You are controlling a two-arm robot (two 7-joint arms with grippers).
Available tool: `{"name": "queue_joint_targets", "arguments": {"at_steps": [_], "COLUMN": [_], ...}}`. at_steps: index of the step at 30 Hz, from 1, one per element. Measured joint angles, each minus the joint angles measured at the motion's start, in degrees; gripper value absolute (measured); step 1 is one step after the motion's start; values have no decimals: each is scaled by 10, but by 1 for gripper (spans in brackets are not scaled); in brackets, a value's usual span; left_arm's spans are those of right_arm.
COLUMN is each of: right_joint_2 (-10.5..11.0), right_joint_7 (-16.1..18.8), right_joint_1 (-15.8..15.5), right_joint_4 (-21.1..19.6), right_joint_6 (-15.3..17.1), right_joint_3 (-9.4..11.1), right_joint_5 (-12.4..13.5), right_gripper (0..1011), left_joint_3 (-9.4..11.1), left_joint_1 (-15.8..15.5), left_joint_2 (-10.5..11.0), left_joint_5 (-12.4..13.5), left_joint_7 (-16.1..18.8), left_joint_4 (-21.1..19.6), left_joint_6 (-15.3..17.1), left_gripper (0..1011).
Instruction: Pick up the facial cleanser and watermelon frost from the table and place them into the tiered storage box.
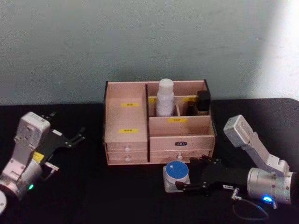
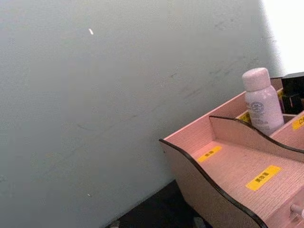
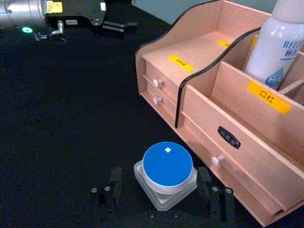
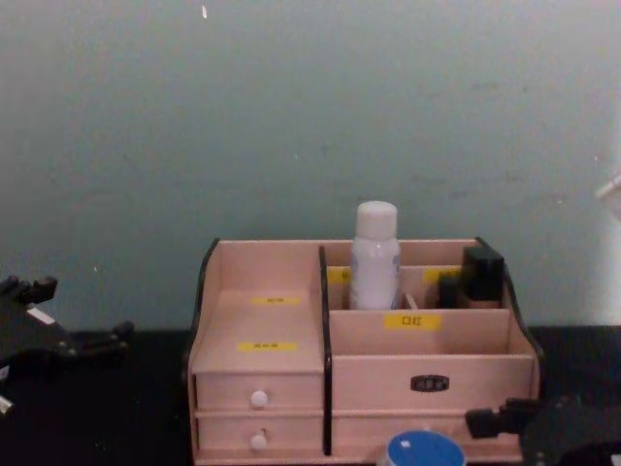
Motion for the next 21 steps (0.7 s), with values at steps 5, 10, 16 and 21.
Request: {"name": "queue_joint_targets", "arguments": {"at_steps": [5, 10, 16, 21], "right_joint_2": [-5, -11, -21, -29], "right_joint_7": [-1, -2, -2, -2], "right_joint_1": [4, 8, 14, 21], "right_joint_4": [8, 18, 33, 45], "right_joint_6": [-4, -6, -12, -17], "right_joint_3": [-4, -8, -12, -13], "right_joint_5": [-5, -10, -16, -21], "right_gripper": [1000, 1000, 1000, 1000], "left_joint_3": [0, 0, 0, 0], "left_joint_1": [0, 0, 0, 0], "left_joint_2": [0, 0, 0, 0], "left_joint_5": [0, 0, 0, 0], "left_joint_7": [0, 0, 0, 0], "left_joint_4": [0, 0, 0, 0], "left_joint_6": [0, 0, 0, 0], "left_gripper": [1001, 1001, 1001, 1001]}}
